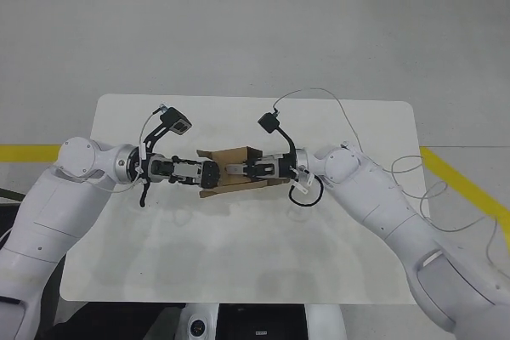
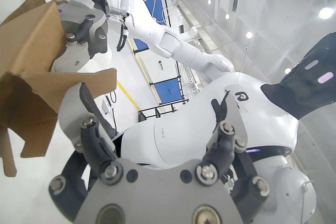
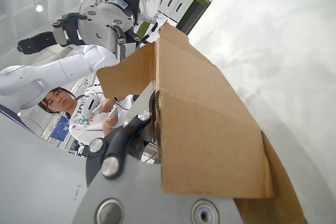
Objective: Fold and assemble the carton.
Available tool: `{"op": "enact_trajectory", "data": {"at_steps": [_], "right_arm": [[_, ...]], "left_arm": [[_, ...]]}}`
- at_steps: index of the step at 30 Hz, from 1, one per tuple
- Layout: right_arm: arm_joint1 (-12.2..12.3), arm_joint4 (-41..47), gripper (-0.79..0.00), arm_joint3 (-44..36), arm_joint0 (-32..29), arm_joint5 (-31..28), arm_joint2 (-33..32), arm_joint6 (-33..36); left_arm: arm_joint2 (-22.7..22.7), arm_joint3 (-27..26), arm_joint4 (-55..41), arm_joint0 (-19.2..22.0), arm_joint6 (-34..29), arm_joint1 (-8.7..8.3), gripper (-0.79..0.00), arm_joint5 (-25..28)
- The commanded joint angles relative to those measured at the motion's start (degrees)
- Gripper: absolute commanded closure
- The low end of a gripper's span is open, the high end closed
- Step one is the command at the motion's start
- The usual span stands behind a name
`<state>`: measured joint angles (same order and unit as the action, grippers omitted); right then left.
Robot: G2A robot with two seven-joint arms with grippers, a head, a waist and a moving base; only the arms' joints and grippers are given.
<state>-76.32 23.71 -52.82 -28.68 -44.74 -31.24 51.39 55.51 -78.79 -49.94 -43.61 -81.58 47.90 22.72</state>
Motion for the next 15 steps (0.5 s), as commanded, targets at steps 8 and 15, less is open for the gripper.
{"op": "enact_trajectory", "data": {"at_steps": [8, 15], "right_arm": [[-0.73, -1.18, 0.000, -0.31, -0.67, 0.10, -0.94, 0.30], [-0.79, -1.53, 0.000, -0.50, -1.32, 0.03, -2.19, 1.25]], "left_arm": [[0.35, -0.74, 4.12, -0.50, 0.91, 0.59, -0.785, 0.90], [0.66, -0.20, 4.98, -0.55, 1.02, 0.94, -0.785, 1.02]]}}
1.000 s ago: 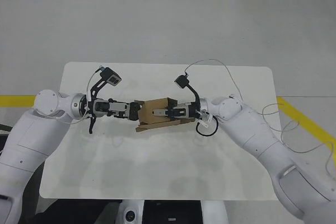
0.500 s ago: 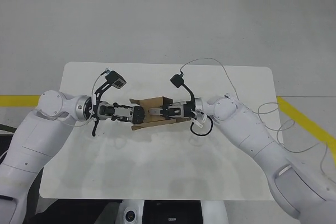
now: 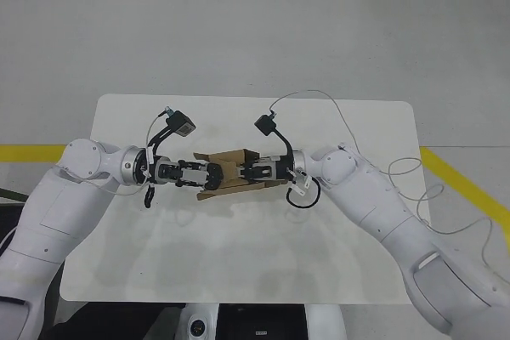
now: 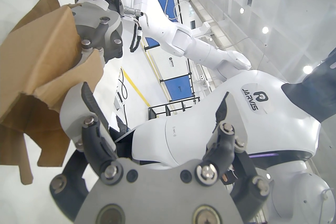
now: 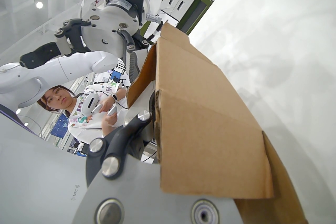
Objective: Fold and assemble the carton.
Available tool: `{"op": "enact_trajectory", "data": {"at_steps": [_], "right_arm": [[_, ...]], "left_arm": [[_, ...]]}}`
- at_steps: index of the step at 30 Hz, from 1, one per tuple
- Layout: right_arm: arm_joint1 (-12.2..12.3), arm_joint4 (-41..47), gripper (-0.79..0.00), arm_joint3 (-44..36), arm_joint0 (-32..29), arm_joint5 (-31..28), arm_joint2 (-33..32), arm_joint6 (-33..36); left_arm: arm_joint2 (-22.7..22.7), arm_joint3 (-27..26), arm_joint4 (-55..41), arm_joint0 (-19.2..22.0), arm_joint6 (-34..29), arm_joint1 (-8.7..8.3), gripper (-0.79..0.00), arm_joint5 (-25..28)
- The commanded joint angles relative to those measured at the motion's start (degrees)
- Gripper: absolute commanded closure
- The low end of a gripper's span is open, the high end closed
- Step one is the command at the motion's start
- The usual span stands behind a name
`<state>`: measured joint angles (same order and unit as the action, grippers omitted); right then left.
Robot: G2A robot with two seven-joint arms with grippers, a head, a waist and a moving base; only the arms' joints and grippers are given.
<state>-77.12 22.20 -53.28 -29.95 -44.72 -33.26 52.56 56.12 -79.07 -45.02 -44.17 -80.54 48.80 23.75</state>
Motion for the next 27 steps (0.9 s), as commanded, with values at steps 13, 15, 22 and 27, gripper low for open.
{"op": "enact_trajectory", "data": {"at_steps": [13, 15, 22, 27], "right_arm": [[1.61, -1.55, 0.000, -2.05, -1.50, 1.38, -5.41, 1.43], [1.99, -2.07, 0.000, -2.82, -1.90, 1.87, -6.36, 1.62], [3.32, -3.23, 0.000, -6.42, -3.97, 3.51, -9.49, 2.46], [4.33, -4.10, 0.000, -9.75, -5.76, 4.83, -11.70, 3.48]], "left_arm": [[2.41, 5.97, 1.72, 0.78, 0.94, 0.31, -0.785, 0.94], [2.70, 7.17, 2.29, 1.09, 1.26, 0.36, -0.785, 1.25], [2.76, 10.55, 3.27, 2.21, 1.78, 0.82, -0.785, 1.78], [2.42, 12.11, 3.51, 2.65, 2.25, 1.28, -0.785, 2.24]]}}
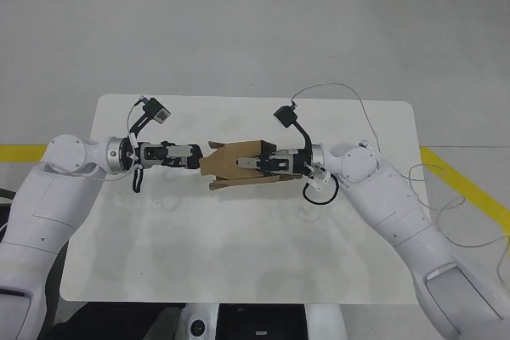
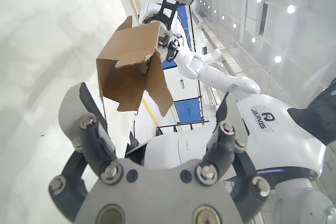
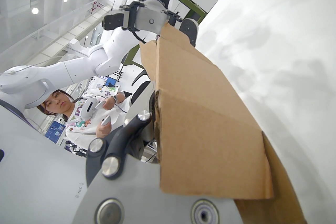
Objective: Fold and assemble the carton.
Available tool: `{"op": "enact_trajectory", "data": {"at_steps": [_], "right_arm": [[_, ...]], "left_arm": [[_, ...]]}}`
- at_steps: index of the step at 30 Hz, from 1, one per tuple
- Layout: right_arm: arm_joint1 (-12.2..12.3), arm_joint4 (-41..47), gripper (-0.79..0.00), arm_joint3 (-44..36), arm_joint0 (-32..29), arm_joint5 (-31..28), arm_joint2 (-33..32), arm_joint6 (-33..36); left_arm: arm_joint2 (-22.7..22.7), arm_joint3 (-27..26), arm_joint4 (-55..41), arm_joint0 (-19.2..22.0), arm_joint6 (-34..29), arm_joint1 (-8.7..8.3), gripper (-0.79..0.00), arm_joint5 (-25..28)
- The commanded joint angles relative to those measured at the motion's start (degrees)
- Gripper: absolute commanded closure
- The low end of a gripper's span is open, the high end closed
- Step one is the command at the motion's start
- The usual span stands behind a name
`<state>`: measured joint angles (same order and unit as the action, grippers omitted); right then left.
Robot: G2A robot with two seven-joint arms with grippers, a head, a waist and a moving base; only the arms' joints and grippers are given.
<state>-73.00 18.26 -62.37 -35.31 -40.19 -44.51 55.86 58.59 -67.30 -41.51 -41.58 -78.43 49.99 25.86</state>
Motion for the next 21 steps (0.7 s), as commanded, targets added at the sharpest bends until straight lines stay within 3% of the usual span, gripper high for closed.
{"op": "enact_trajectory", "data": {"at_steps": [1, 16, 21], "right_arm": [[0.39, -0.30, 0.000, -1.21, -0.79, 0.67, -0.88, 0.26], [0.45, -0.38, 0.000, -1.37, -0.91, 0.79, -1.03, 0.27], [0.90, -2.50, 0.000, -3.21, -2.37, 3.87, -2.20, -1.93]], "left_arm": [[-0.03, 0.71, 0.13, 0.18, 0.34, 0.18, -0.785, 0.34], [-0.01, 0.57, 0.25, 0.06, 0.72, 0.18, -0.785, 0.22], [1.24, -3.21, 4.28, -1.45, 2.08, -0.26, -0.785, -0.07]]}}
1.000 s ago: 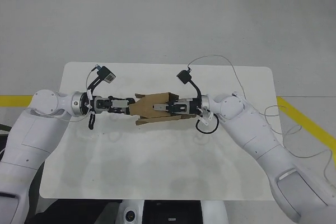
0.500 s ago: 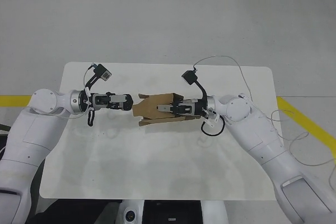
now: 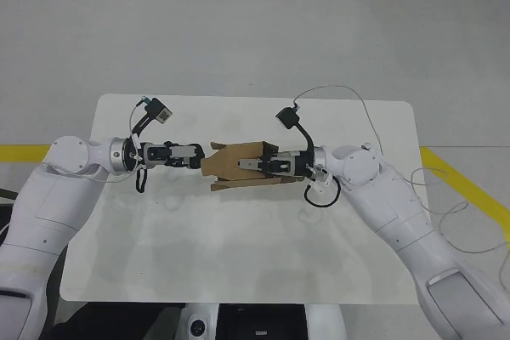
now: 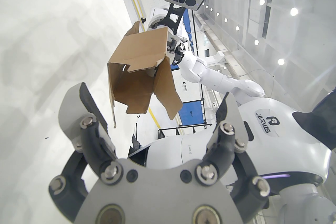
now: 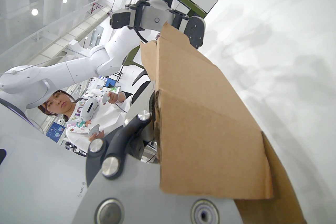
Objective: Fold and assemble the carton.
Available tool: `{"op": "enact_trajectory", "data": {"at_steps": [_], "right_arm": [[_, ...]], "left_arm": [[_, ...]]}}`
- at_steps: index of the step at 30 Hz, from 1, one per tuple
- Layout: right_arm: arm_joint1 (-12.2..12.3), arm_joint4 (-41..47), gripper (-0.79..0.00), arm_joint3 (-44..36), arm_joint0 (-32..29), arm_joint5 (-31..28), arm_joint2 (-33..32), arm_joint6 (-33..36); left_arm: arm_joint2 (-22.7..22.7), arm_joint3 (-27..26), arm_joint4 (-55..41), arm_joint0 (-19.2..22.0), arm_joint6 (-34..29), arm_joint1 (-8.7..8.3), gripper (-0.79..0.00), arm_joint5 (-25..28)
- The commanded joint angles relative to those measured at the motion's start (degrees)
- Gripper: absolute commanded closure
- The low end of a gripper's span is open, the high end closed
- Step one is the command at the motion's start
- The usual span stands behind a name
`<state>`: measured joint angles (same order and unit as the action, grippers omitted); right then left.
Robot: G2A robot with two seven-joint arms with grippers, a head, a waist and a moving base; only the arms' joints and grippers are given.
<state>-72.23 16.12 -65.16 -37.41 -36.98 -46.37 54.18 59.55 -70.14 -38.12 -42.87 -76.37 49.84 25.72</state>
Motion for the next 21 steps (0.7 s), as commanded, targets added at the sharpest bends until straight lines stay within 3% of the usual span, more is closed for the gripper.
{"op": "enact_trajectory", "data": {"at_steps": [1, 9, 21], "right_arm": [[0.39, -0.83, 0.000, -1.17, -0.81, 1.65, -1.00, -0.51], [1.31, -2.67, 0.000, -5.31, -3.43, 4.82, -3.13, -0.17], [0.29, -1.74, 0.000, -6.00, -3.87, 5.72, -1.57, -1.84]], "left_arm": [[0.69, -0.93, 1.56, -0.54, 0.39, -0.22, -0.785, -0.11], [2.48, -3.02, -4.22, -2.22, -2.02, -0.25, -0.785, -3.55], [1.16, -4.61, -6.33, -3.02, -3.99, 0.81, -0.785, -5.32]]}}
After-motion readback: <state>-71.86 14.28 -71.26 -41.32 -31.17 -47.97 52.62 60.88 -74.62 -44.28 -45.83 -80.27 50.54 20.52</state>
